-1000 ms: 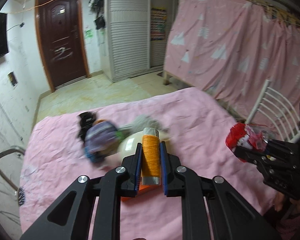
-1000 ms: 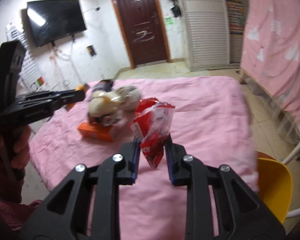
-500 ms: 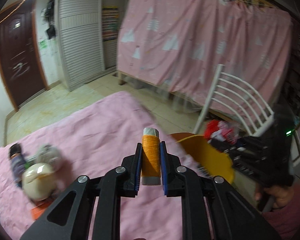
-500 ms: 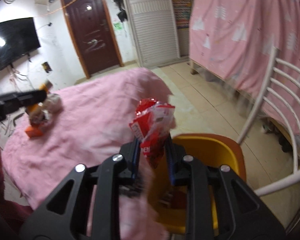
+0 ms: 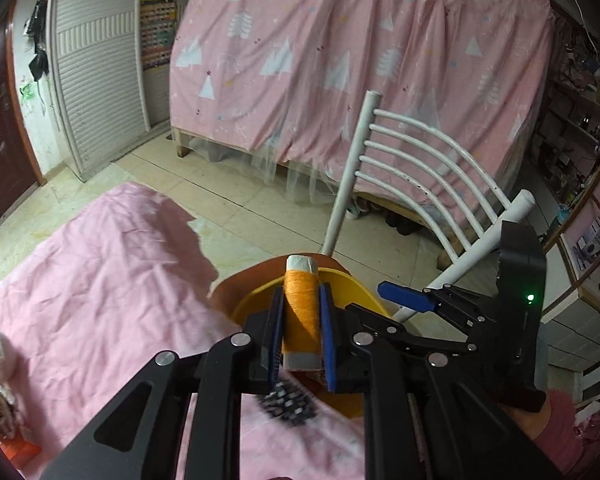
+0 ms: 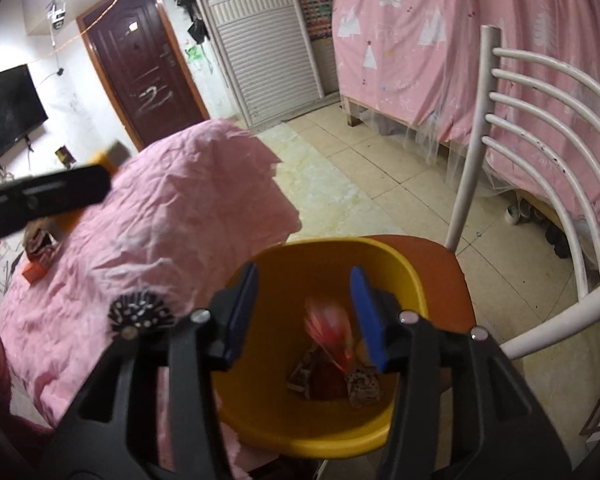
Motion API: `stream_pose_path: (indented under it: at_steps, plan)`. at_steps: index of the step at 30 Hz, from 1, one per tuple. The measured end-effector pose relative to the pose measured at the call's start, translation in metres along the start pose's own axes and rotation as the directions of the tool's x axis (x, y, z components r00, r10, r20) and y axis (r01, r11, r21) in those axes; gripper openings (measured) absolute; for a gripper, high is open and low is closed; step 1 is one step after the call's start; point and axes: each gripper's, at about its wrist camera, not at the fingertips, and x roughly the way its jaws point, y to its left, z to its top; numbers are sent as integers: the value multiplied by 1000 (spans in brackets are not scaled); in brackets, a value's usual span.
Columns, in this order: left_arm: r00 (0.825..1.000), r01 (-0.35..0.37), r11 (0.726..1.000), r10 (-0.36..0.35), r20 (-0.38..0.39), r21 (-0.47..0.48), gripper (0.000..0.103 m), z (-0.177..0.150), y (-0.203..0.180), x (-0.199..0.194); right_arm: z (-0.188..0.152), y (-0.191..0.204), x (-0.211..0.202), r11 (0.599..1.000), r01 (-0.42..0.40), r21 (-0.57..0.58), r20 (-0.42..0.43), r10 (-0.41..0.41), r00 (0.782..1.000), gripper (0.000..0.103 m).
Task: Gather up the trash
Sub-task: 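Carry spool and snack bag to the yellow bin and release both, then return both tools over the bed toward the orange box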
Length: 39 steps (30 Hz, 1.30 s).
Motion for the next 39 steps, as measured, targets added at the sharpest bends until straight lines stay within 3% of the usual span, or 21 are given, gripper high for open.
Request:
stream_pose_path:
  at_steps: [6,10,11,19,25,28,30,39]
  plan:
    - [1000,13,1000,-14,-15,-10,11,-2,-6,13,-1,-10,-3,999,5,37,16,-5,1000,53]
    - [1000,13,1000,-14,-11,-26,49,-3,-4,13,1,-10,-7,999,5,38,28,-6,1000,54]
    - [1000,10,1000,-11,-3,-26,52,-3,-4,11,2,-10,-8,999,5,38,29,-6,1000,54]
    - [999,-8,999,10,37,-48,55,-8,15,-15,7,9,-10,1000,-3,7,32,3,999,54]
    - [996,-44,995,51,77,-87,56,-17,43,-46,18,47,-8,998,-30,-53,33,32,999,54]
    - [990,-91,990,102,102,-104,59,-24,61,-65,25,67,-5,995,-49,-88,30,52,998,56]
    - [983,-127,985,141,120,-118,60,-30,74,-78,28,82,-2,992,-64,-113,27,67,997,63]
    - [952,-239,953,267,147,-184,65,-58,124,-122,37,161,14,961,-143,-235,-7,146,989,64]
